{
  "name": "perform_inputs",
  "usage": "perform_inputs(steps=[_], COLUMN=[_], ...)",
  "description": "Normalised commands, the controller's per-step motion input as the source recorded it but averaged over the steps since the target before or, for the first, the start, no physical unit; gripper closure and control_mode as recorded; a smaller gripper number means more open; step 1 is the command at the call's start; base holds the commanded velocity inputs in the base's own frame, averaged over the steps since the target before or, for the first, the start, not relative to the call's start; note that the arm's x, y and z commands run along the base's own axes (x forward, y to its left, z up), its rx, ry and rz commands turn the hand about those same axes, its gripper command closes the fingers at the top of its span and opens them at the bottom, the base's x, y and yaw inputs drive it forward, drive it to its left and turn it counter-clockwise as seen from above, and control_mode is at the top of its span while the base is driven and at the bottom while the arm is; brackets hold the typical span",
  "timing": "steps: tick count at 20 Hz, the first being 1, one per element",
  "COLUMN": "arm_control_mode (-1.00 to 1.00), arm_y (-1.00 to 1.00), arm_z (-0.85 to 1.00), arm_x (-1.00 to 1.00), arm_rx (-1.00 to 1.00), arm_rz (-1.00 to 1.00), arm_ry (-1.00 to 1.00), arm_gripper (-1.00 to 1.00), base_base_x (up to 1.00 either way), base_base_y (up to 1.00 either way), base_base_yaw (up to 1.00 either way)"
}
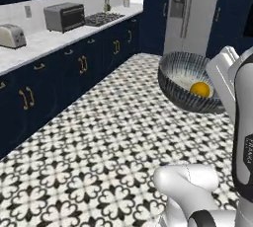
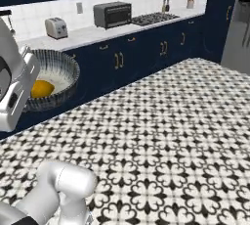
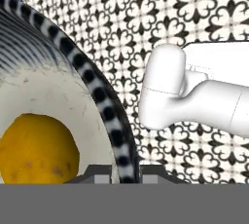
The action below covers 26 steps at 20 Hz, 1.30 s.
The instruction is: Pick the lemon from the sink and place it in the bowl. Then pick the bowl and place it in the microwave. Then close the microwave door and press the start button.
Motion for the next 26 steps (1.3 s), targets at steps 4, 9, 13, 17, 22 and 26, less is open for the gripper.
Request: perform_inputs(steps=[4, 9, 13, 17, 22, 26], arm_control_mode=[1.0, 1.0, 1.0, 1.0, 1.0, 1.0], arm_y=[0.0, 0.0, 0.0, 0.0, 0.0, 0.0], arm_z=[0.0, 0.0, 0.0, 0.0, 0.0, 0.0], arm_x=[0.0, 0.0, 0.0, 0.0, 0.0, 0.0], arm_rx=[0.0, 0.0, 0.0, 0.0, 0.0, 0.0], arm_rz=[0.0, 0.0, 0.0, 0.0, 0.0, 0.0], arm_ry=[0.0, 0.0, 0.0, 0.0, 0.0, 0.0], arm_gripper=[1.0, 1.0, 1.0, 1.0, 1.0, 1.0], base_base_x=[0.0, 0.09, 0.36, 0.6, 0.96, 1.0], base_base_y=[0.0, -0.37, -0.96, -1.0, -0.89, -0.66], base_base_yaw=[-0.99, -0.81, -0.35, -0.38, -0.19, 0.0])
